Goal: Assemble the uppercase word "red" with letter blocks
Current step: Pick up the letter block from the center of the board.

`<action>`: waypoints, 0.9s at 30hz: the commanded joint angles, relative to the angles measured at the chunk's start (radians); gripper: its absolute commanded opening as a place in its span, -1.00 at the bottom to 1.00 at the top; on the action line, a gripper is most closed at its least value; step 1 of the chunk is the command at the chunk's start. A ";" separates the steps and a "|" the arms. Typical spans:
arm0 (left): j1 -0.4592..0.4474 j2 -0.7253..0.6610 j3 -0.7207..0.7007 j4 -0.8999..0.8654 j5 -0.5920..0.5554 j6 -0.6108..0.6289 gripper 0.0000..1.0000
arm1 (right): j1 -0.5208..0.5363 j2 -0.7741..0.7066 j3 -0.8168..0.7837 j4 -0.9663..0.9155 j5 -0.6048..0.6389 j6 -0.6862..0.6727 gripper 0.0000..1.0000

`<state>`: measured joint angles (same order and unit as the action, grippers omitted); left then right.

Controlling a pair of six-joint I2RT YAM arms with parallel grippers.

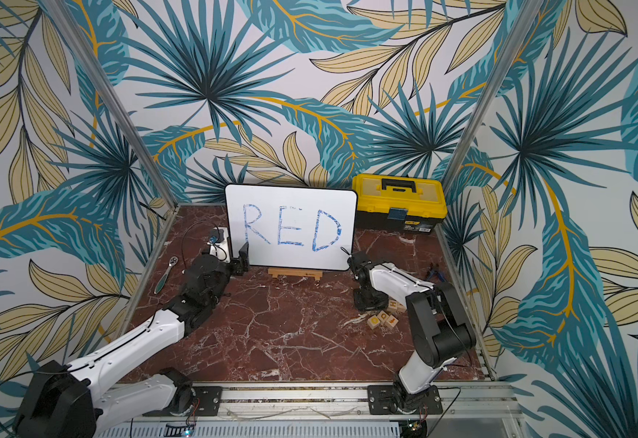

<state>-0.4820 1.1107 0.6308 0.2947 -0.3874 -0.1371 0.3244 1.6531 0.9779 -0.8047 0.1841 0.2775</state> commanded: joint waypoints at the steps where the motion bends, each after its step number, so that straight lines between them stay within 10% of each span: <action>1: -0.001 -0.010 -0.037 0.003 -0.011 0.012 0.58 | 0.012 -0.034 -0.007 0.001 0.011 0.010 -0.31; 13: -0.001 -0.015 -0.039 0.003 -0.007 0.013 0.58 | 0.073 -0.077 -0.048 0.030 -0.007 0.120 -0.31; 27: -0.001 -0.043 -0.060 0.000 -0.096 0.010 0.57 | 0.410 -0.004 0.092 -0.002 0.068 0.358 -0.29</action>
<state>-0.4820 1.0996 0.6144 0.2943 -0.4305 -0.1375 0.6830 1.6096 1.0203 -0.7898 0.2260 0.5499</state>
